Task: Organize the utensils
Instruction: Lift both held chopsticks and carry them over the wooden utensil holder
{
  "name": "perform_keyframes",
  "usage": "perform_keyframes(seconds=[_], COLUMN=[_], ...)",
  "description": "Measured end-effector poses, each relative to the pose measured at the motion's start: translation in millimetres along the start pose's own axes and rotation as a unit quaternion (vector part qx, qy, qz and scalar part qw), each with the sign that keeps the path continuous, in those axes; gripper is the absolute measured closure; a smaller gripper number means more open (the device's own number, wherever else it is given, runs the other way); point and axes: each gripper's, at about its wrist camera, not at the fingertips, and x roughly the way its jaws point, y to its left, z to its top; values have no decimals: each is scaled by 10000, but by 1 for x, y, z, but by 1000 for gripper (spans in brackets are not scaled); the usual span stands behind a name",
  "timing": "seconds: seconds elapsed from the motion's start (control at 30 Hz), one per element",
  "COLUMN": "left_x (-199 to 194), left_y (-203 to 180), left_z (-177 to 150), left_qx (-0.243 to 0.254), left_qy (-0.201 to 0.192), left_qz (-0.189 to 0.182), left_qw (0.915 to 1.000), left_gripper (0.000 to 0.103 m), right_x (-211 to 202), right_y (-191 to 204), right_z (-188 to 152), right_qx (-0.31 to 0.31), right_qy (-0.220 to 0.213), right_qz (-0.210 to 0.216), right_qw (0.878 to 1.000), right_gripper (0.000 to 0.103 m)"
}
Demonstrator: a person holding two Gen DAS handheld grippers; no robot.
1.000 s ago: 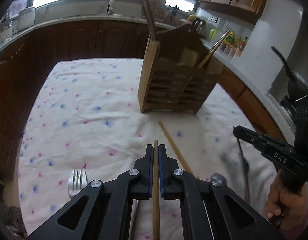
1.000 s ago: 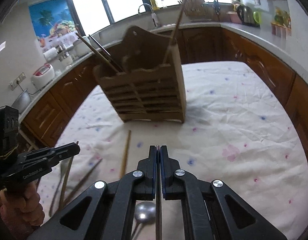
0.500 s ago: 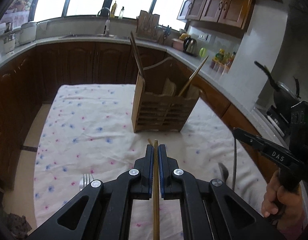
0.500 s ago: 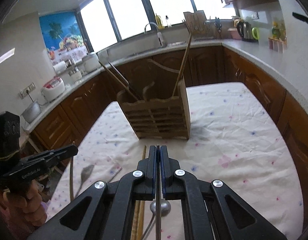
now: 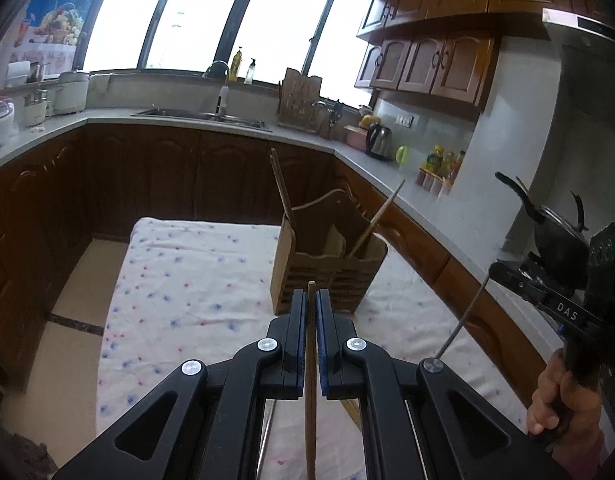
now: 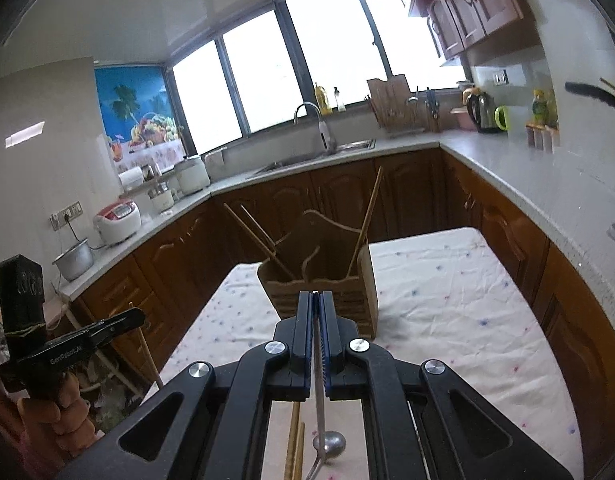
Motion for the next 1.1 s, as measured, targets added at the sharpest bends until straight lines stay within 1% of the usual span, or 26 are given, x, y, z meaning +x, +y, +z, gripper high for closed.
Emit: perform_keyframes(seconds=[0.1,0.47,0.73,1.1], left_x=[-2,-13,-10,0], left_y=[3,10,15,20], left_z=[1,10,12,20], left_qx=[-55,-175,-211,-213], left_qy=[-41,-539,-786,-1023], left_qz=[8,-35,-17,-6], left_qw=[10000,9984,9967,9945], left_gripper=[100,100,100,100], right_x=[-1,-7,-5,-5], right_y=[0,-1,-5,-11], right_z=[2,14,22,37], right_qx=[-3,-13,9,22], right_qy=[-45,-275,-420,-638], right_qz=[8,34,31,0], right_qw=[10000,9996,9991,9980], right_gripper=[100,100,100,100])
